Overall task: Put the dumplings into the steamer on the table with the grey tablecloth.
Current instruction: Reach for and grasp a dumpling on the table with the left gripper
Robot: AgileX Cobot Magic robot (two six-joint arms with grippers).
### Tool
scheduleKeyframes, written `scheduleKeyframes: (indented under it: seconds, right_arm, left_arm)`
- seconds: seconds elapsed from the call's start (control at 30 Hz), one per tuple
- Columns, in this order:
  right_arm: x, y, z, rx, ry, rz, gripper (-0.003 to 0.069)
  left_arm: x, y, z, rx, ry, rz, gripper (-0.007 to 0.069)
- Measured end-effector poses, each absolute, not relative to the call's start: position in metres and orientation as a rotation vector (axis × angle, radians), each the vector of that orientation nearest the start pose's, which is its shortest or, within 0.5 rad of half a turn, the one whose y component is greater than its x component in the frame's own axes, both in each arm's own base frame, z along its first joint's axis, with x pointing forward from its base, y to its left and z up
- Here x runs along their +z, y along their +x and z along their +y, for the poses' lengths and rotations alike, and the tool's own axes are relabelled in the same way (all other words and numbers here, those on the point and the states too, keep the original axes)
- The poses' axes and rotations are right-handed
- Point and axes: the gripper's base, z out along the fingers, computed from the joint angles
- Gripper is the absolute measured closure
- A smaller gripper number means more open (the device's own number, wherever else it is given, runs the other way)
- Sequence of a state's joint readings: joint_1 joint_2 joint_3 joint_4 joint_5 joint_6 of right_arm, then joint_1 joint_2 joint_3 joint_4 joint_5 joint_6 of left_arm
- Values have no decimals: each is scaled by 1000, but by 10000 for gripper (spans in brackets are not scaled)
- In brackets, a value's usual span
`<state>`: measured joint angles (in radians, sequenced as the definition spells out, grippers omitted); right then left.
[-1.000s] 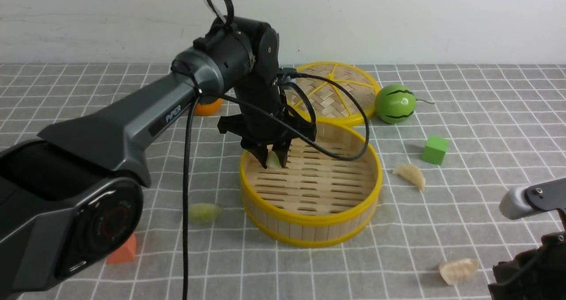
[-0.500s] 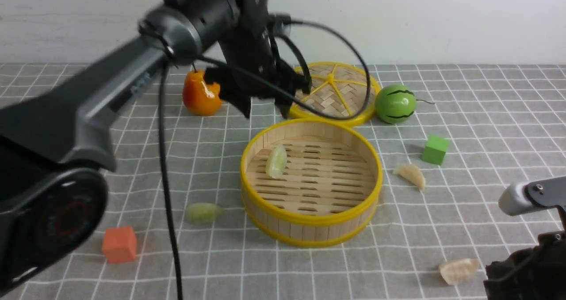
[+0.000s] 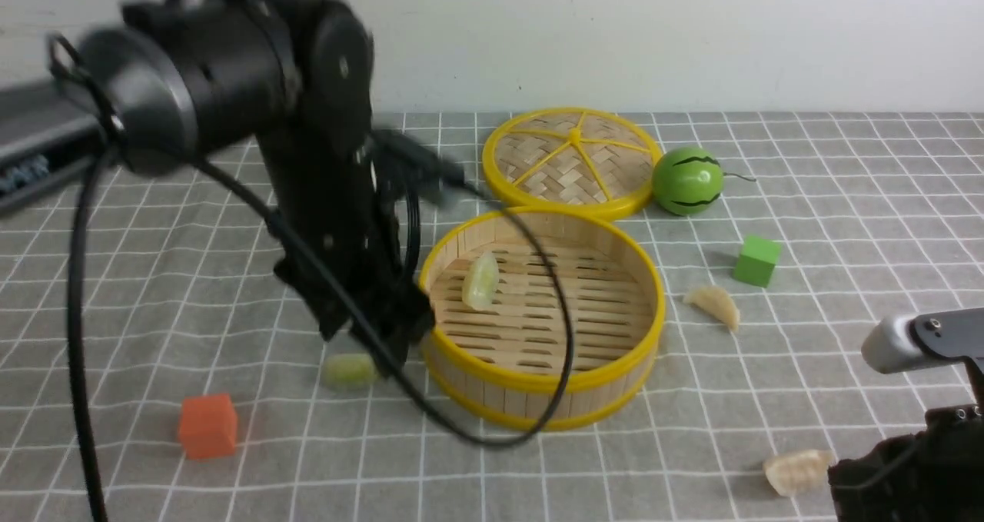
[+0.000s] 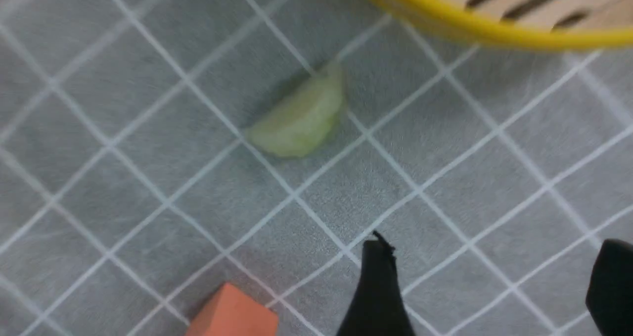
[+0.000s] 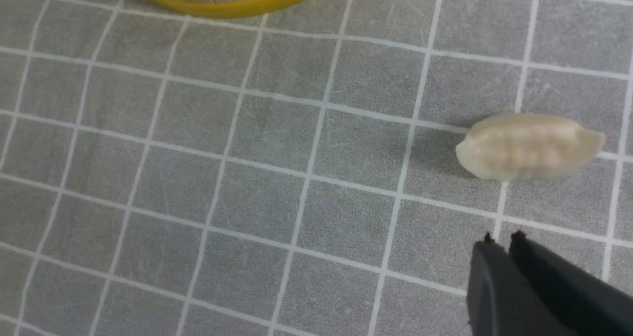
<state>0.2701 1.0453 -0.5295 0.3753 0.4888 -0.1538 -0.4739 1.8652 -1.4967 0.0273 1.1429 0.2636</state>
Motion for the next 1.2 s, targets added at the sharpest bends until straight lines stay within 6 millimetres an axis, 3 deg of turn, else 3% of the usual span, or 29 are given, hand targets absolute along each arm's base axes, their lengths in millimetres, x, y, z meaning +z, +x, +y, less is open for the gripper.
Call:
scheduleKeyframes:
  seconds: [0.13, 0.3, 0.5, 0.73, 0.83, 0.93, 1.07, 1.13, 1.2]
  right_arm:
    - [233, 174, 67, 434, -227, 2470, 615]
    - [233, 171, 70, 470, -268, 2483, 608]
    - [233, 171, 71, 492, -274, 2481, 601]
    - [234, 171, 72, 509, -260, 2479, 594]
    - [234, 171, 72, 513, -256, 2479, 590]
    - [234, 171, 72, 516, -253, 2479, 587]
    - [234, 171, 73, 522, -248, 2480, 583]
    - [235, 171, 73, 525, -242, 2475, 583]
    - [235, 171, 73, 526, -240, 2473, 580]
  left_arm:
    - [206, 343, -166, 140, 1185, 2752, 103]
    - [202, 355, -163, 247, 1132, 2672, 103]
    - [198, 364, -169, 219, 1070, 2602, 103]
    - [165, 372, -172, 241, 1101, 2644, 125]
    - [164, 372, -172, 238, 1071, 2669, 209]
    - [164, 369, -171, 236, 1008, 2721, 363]
    - [175, 362, -166, 254, 933, 2787, 377]
    - [190, 359, -164, 248, 891, 2782, 377]
    - [220, 355, -164, 180, 787, 2746, 377]
